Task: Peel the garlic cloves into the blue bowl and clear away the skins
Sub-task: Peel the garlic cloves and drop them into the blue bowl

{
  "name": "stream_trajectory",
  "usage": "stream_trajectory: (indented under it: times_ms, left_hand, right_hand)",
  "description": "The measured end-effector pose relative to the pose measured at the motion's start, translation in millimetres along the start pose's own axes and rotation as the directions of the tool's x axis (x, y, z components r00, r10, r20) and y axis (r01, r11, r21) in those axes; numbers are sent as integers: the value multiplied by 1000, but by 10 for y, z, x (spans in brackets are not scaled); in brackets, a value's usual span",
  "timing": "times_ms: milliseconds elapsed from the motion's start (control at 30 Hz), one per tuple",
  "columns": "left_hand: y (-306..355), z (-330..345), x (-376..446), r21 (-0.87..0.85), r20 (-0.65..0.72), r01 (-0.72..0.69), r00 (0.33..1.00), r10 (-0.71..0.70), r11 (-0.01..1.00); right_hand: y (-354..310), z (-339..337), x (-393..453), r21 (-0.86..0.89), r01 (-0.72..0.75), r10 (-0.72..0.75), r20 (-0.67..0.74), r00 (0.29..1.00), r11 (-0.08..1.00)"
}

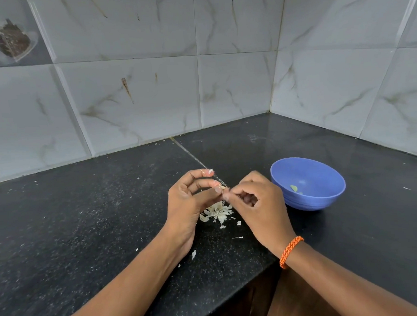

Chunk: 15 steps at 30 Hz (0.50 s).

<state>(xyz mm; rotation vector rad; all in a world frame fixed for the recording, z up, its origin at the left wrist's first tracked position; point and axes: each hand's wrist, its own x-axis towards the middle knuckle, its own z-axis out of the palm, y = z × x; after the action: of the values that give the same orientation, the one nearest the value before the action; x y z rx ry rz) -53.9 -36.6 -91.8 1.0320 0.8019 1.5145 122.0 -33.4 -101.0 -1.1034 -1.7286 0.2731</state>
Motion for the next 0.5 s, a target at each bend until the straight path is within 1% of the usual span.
stream_trajectory:
  times_ms: [67,133,233,300,500]
  left_hand:
    - [16,4,6,-35,-4,6,1000,-7,999]
    - [31,4,3,-56,-3,15,1000,-15,998]
    - [39,14,-16,-64,22,33,999,-31,997]
    - [37,31,-23,-57,36,43,999,-41,997]
    - [37,31,-38,-49,52,48,998,-46,998]
  right_hand:
    - [-41,1,-6,-25,-1,0,-13,1000,1000]
    - [-49,-11,-11,59,-9,11,-30,999,998]
    - [-101,-40,-14,168,36,-36,-5,999,985]
    - [-143,-42,-13,167,61,-64,7,998,984]
    - [-161,-84,8,155,61,-57,-30,998,986]
